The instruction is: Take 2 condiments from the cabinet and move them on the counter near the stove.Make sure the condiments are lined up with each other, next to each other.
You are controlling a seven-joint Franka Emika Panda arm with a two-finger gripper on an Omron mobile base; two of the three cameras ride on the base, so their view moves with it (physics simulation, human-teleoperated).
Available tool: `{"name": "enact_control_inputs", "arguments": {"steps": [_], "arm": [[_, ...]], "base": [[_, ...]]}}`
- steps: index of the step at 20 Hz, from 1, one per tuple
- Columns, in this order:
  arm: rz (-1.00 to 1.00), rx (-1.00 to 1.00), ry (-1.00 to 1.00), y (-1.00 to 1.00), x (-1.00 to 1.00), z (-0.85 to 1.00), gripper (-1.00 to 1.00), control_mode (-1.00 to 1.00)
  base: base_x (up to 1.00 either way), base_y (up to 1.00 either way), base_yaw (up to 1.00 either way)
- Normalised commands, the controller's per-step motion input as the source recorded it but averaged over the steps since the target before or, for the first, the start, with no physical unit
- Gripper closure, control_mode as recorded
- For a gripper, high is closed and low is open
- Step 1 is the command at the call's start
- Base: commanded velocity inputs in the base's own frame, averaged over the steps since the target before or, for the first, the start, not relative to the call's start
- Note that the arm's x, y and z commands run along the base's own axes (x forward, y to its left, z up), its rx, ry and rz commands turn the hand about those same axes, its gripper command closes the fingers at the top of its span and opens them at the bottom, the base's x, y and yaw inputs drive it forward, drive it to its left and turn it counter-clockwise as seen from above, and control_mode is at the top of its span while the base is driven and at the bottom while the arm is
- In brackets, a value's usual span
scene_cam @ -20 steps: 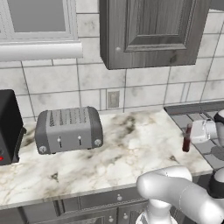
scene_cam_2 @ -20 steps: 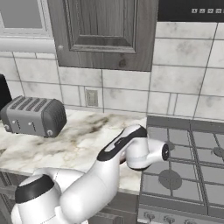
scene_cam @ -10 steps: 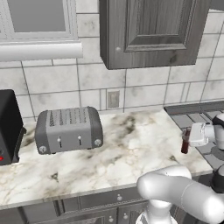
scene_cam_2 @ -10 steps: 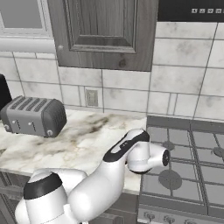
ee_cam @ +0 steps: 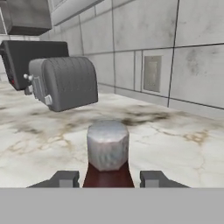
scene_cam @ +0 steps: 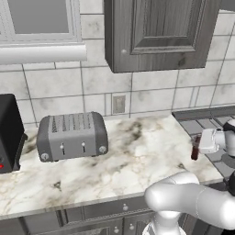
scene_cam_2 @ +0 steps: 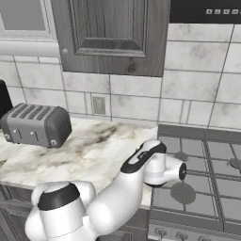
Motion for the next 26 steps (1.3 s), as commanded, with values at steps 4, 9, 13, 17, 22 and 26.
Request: {"name": "enact_control_inputs", "arguments": {"steps": [4, 9, 13, 17, 22, 26], "arm": [[0.00, 0.00, 0.00, -0.23, 0.14, -0.12, 1.00, -1.00], [0.00, 0.00, 0.00, -0.07, 0.11, -0.20, 1.00, -1.00], [0.00, 0.00, 0.00, 0.00, 0.13, -0.27, 1.00, -1.00], [0.00, 0.00, 0.00, 0.00, 0.16, -0.24, 1.00, -1.00], [0.00, 0.00, 0.00, 0.00, 0.01, -0.29, 1.00, -1.00], [0.00, 0.00, 0.00, 0.00, -0.21, -0.27, 1.00, -1.00]], "base": [[0.00, 0.00, 0.00], [0.00, 0.00, 0.00], [0.00, 0.00, 0.00], [0.00, 0.00, 0.00], [0.00, 0.00, 0.00], [0.00, 0.00, 0.00]]}}
